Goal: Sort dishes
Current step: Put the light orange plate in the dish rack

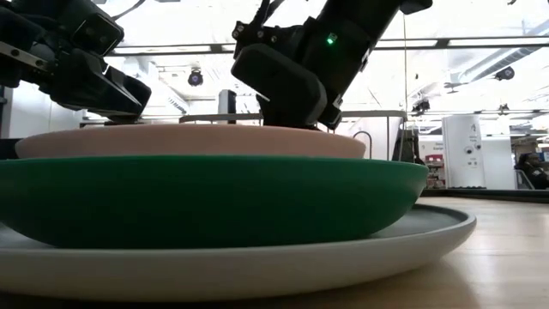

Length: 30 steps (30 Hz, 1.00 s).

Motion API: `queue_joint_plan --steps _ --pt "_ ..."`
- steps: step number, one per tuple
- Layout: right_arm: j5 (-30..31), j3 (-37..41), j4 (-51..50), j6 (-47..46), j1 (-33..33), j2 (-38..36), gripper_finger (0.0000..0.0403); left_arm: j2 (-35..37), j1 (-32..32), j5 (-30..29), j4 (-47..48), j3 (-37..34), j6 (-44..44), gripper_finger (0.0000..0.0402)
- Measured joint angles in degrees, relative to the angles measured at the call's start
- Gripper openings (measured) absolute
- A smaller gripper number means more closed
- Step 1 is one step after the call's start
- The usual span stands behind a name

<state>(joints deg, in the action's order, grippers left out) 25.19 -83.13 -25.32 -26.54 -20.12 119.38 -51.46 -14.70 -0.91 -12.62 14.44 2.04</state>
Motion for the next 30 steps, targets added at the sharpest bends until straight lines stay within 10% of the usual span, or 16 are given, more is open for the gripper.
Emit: queue_joint_plan --steps 30 --pt "3.45 0.04 -0.24 -0.40 0.13 -0.05 0.0091 0.00 0.00 -0.02 0.20 -0.18 0.00 0.0000"
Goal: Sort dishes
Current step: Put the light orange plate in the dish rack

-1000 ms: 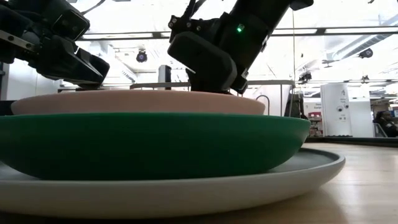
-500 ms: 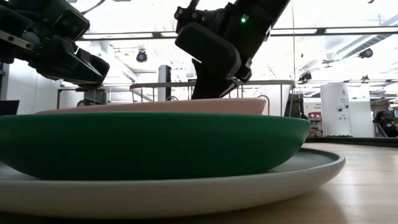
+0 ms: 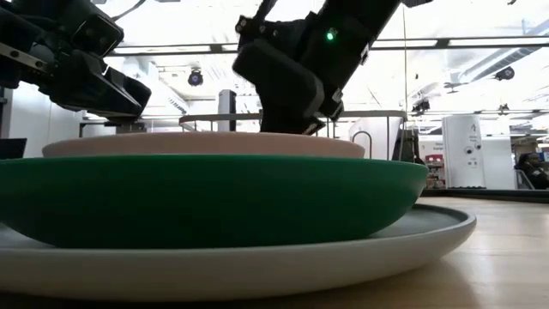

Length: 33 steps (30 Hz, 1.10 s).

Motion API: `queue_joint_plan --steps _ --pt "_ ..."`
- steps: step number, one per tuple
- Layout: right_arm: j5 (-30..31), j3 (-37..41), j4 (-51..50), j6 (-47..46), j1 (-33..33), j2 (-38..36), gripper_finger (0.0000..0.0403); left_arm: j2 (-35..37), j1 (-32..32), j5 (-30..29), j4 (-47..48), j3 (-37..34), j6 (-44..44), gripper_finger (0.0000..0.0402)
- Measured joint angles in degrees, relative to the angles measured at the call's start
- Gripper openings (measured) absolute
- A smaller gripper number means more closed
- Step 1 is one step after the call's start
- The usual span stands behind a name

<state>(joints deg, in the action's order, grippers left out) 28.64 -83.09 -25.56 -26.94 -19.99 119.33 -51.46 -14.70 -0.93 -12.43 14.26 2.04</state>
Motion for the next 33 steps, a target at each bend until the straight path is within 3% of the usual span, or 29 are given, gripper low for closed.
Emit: queue_joint_plan --steps 6,19,33 --pt "0.04 0.00 0.30 0.03 0.02 0.81 0.0095 0.00 0.00 0.01 0.02 -0.11 0.00 0.0000" --pt "2.92 -0.02 0.22 2.01 0.00 0.35 0.0028 -0.01 0.01 0.00 0.02 -0.17 -0.02 0.0000" --pt "6.06 -0.02 -1.32 2.35 0.02 -1.85 0.0024 0.00 0.00 0.02 0.00 -0.17 -0.02 0.0000"
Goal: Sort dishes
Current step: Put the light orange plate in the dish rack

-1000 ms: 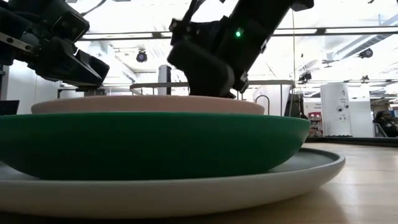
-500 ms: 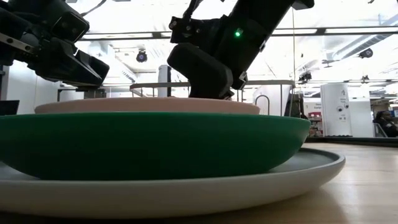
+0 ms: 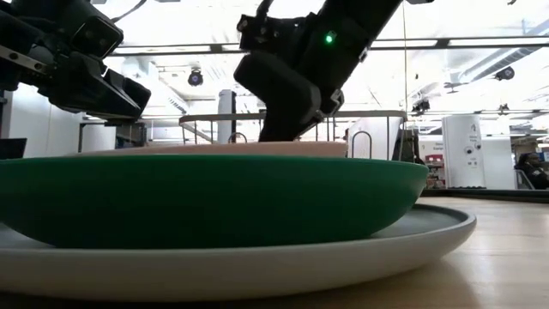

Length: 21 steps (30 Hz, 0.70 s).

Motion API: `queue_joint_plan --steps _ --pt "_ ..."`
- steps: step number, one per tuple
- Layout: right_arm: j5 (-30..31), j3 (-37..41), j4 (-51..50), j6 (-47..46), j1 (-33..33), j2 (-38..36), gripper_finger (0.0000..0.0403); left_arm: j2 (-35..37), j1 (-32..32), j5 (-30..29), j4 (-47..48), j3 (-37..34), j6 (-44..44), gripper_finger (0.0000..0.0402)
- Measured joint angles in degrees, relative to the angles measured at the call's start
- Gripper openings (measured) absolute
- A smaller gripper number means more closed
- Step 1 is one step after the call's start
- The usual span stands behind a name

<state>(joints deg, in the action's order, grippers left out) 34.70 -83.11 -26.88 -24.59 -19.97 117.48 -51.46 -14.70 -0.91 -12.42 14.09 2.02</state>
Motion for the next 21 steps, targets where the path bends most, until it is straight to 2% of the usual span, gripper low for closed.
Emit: queue_joint_plan --steps 9,10,13,21 --pt "1.92 -0.04 0.22 0.45 -0.50 -2.24 0.0022 -0.02 0.02 -0.02 0.04 0.00 0.00 0.0000" --pt "0.79 -0.04 0.72 0.45 -0.50 -2.24 0.0022 0.00 0.02 -0.02 0.02 0.00 0.00 0.0000" --pt "-9.61 -0.09 2.32 -1.23 0.46 -2.26 0.0022 0.00 0.01 -0.02 0.02 0.00 0.00 0.0000" --pt "-10.16 -0.04 1.93 -2.79 0.37 -2.02 0.0022 -0.01 0.00 -0.01 0.02 0.00 0.02 0.0000"
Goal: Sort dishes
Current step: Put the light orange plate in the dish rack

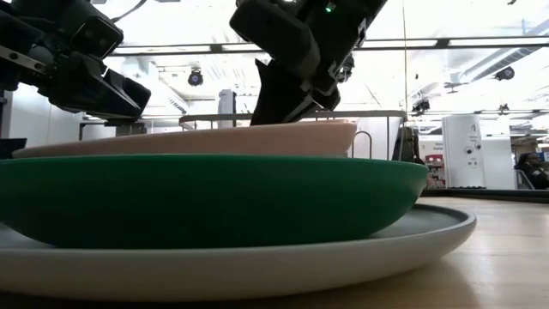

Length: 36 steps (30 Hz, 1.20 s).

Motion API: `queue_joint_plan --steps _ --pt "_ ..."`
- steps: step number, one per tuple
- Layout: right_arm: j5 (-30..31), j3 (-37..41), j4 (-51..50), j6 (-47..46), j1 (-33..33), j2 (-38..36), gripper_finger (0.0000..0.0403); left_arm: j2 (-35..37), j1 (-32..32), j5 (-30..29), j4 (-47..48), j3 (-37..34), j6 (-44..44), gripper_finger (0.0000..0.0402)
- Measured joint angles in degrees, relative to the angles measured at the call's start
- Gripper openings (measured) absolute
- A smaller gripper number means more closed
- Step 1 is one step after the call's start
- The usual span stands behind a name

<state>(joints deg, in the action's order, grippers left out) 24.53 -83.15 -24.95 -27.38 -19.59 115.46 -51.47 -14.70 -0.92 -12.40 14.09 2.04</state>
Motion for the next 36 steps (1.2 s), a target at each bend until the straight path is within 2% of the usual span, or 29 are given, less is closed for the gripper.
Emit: queue_joint_plan --steps 8,16,27,36 --pt "0.62 0.00 -0.18 0.09 0.00 0.04 0.0030 0.01 0.00 -0.01 0.02 0.00 0.17 0.0000" --pt "2.56 0.07 0.64 0.64 -0.02 0.09 0.0065 -0.01 0.00 0.01 0.02 0.00 0.20 0.0000" --pt "2.58 0.20 11.51 8.41 0.49 3.12 0.0116 -0.01 0.01 0.01 0.17 0.00 0.22 0.0000" --pt "5.46 0.16 10.64 7.96 1.14 5.57 0.0136 -2.26 0.01 0.00 -0.31 -0.13 0.20 0.0000"
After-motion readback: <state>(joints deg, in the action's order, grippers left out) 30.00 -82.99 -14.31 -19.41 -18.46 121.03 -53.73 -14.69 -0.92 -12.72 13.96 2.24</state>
